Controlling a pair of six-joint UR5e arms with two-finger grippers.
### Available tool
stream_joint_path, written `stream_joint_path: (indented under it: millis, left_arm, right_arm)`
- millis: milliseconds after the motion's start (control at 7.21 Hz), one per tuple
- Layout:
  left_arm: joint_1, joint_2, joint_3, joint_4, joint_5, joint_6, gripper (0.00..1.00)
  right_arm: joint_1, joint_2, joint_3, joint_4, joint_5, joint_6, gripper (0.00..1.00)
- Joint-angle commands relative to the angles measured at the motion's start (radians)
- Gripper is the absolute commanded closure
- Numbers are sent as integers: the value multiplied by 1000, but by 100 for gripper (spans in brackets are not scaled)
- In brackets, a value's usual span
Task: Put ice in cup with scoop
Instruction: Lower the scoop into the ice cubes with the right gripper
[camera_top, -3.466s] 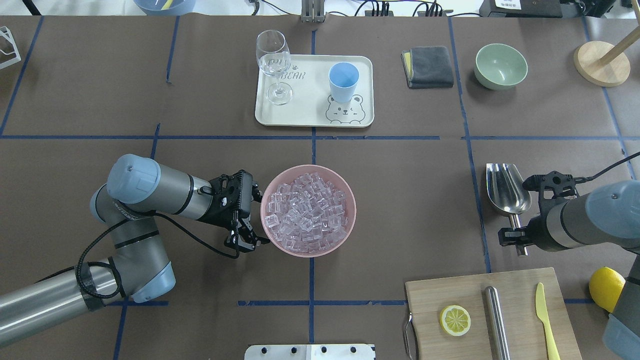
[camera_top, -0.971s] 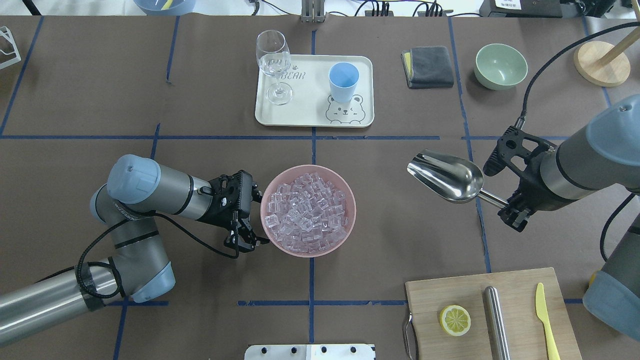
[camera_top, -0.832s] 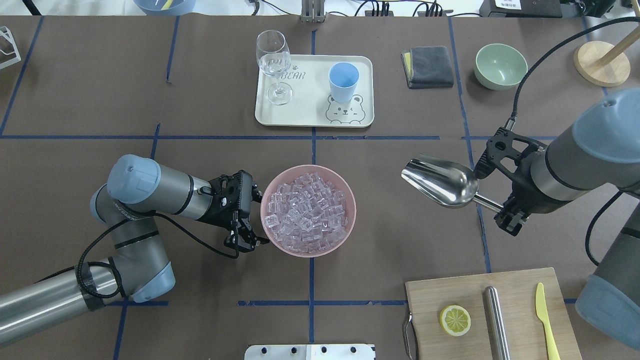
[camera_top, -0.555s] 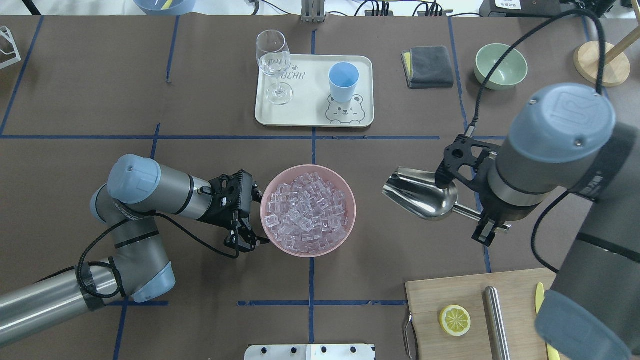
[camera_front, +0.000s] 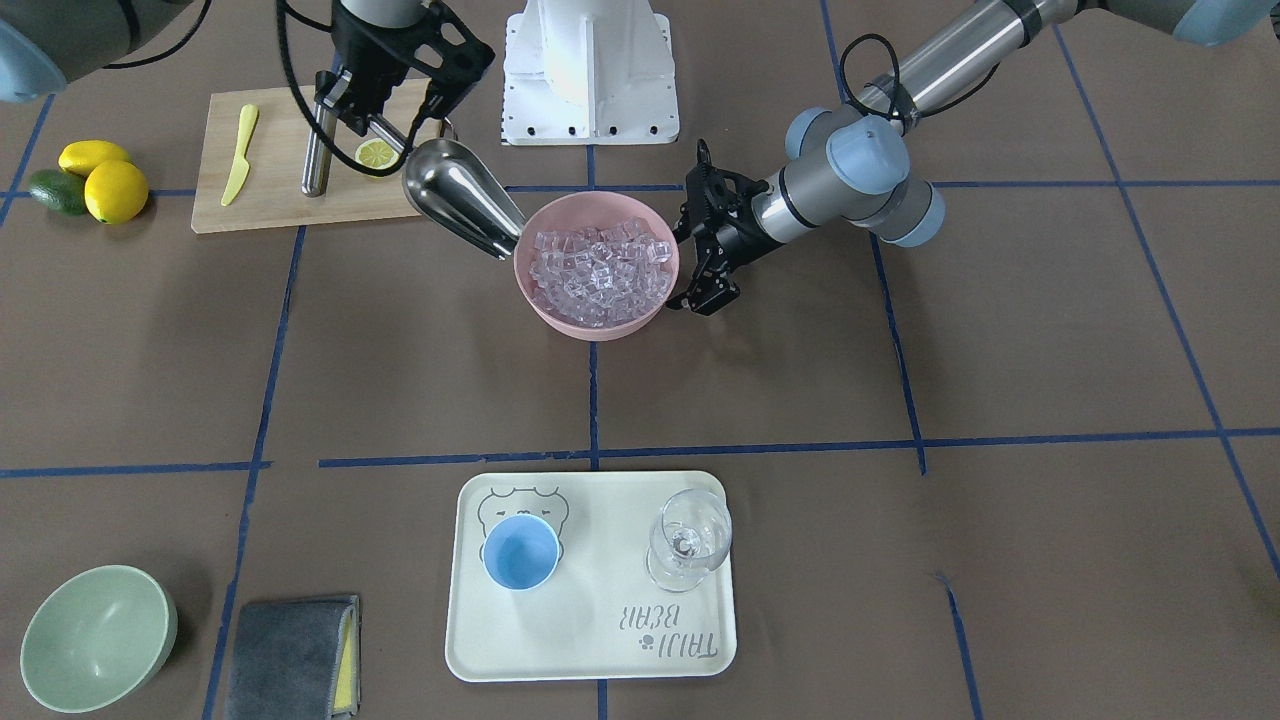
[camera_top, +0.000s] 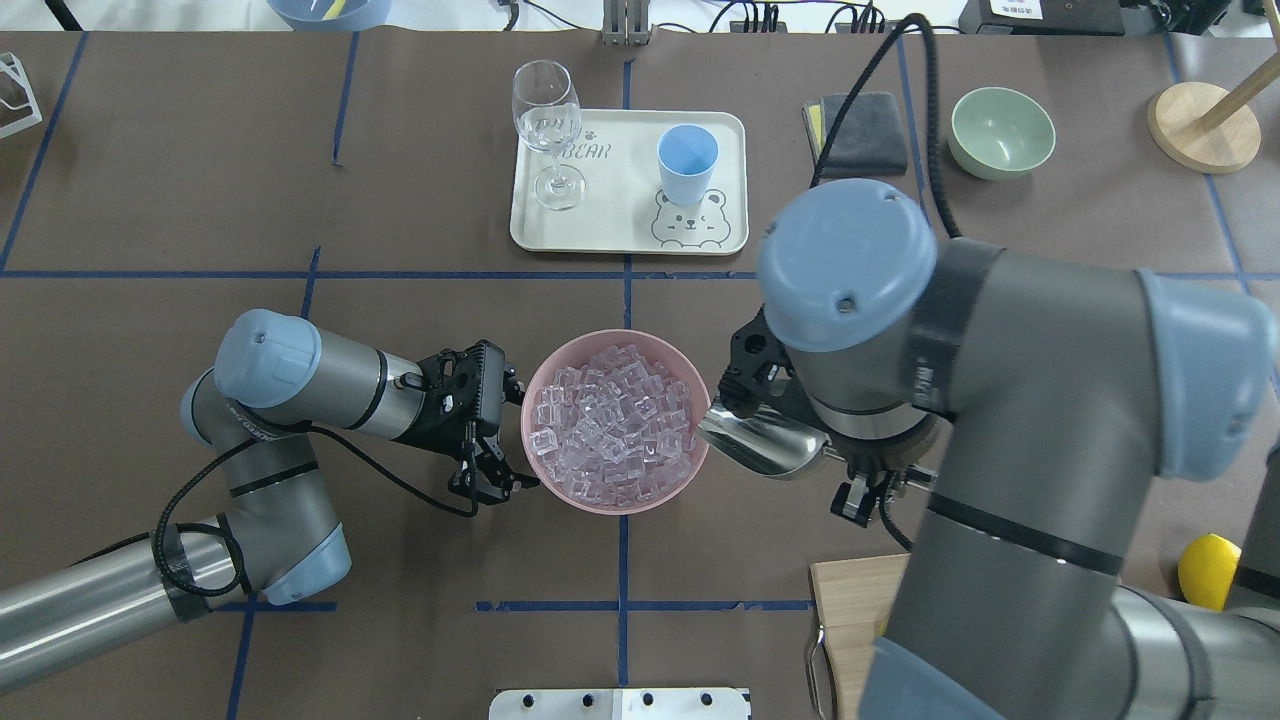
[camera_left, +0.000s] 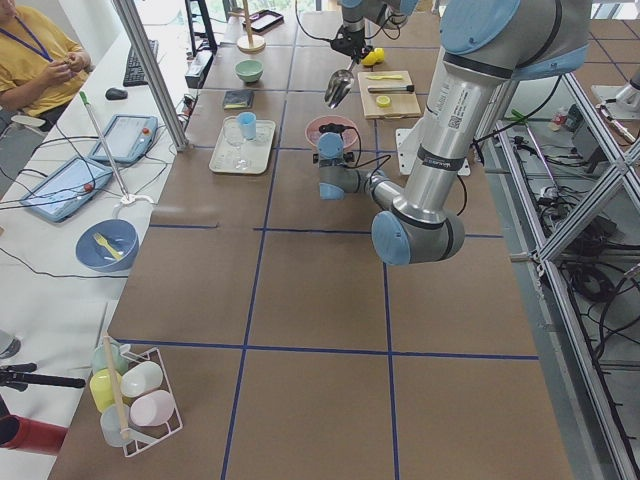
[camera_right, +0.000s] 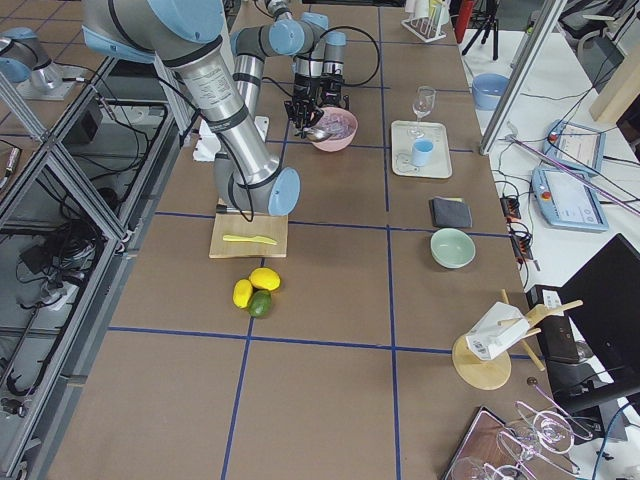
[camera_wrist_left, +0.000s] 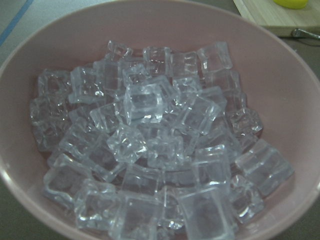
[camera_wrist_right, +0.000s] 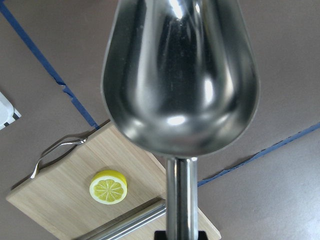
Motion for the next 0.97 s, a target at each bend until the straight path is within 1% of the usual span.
stream_joint_path:
  millis: [0, 277, 416, 555, 832]
  left_arm:
    - [0, 0, 8, 0, 6, -1, 0]
    - [0, 0, 11, 0, 12, -1, 0]
    - [0, 0, 11, -2, 12, -1, 0]
    - [0, 0, 11, -2, 12, -1, 0]
    - [0, 0, 11, -2, 12, -1, 0]
  right_arm:
    - [-40, 133, -147, -81, -18, -2, 100]
    - [-61, 157, -175, -89, -37, -2, 100]
    - [-67, 209, -237, -110, -37, -2, 100]
    - [-80, 248, -281, -139, -40, -2, 100]
    - [-100, 250, -302, -165, -60, -2, 100]
